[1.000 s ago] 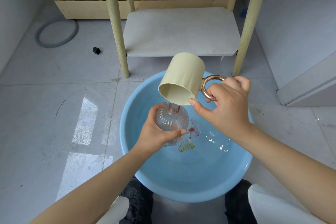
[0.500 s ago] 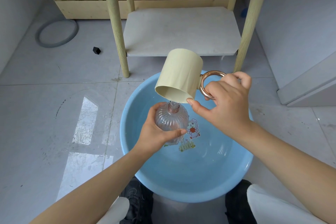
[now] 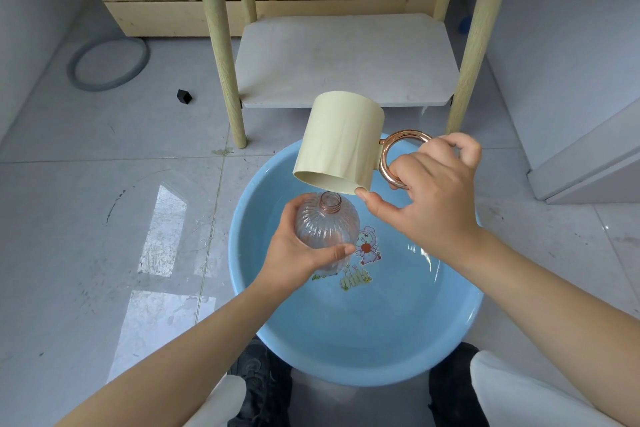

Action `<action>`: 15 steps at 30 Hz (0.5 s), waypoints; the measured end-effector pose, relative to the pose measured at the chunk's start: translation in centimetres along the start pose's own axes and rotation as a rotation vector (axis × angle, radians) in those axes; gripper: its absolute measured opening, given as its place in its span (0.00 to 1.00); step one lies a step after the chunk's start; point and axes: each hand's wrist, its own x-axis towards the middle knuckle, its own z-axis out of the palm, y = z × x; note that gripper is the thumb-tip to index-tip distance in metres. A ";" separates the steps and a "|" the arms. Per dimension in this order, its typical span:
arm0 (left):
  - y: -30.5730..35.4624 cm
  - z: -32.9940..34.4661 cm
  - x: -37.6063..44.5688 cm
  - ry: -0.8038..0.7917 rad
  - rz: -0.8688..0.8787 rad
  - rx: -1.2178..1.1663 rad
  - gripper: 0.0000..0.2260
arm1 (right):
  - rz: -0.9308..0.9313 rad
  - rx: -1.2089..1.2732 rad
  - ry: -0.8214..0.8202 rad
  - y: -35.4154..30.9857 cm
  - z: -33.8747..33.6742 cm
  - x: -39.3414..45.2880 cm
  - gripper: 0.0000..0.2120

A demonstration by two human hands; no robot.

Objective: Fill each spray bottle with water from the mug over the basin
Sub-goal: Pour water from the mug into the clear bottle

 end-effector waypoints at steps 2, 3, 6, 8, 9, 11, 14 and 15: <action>0.1 0.0 0.0 0.002 0.002 -0.002 0.35 | 0.006 -0.002 -0.011 0.0 -0.1 0.0 0.22; 0.1 0.0 0.0 0.002 0.003 -0.002 0.35 | 0.028 0.008 -0.026 -0.1 -0.1 0.0 0.22; 0.1 0.0 -0.1 -0.003 0.007 0.009 0.35 | 0.220 0.084 -0.100 -0.4 0.0 -0.4 0.21; 0.1 -0.1 -0.1 -0.002 0.007 0.009 0.35 | 0.383 0.099 -0.159 0.0 0.4 -0.9 0.21; 0.0 -0.1 -0.1 -0.001 0.007 0.011 0.35 | 0.432 0.081 -0.199 0.4 0.7 -1.2 0.20; -0.2 -0.3 -0.1 0.004 0.002 0.021 0.35 | 0.453 -0.006 -0.299 1.7 1.4 -2.3 0.20; -0.4 -0.6 -0.2 0.011 -0.003 0.036 0.35 | 0.391 -0.153 -0.510 3.5 2.3 -4.8 0.21; -0.5 -0.6 -0.2 0.013 -0.006 0.040 0.35 | 0.362 -0.206 -0.592 3.8 2.5 -5.6 0.21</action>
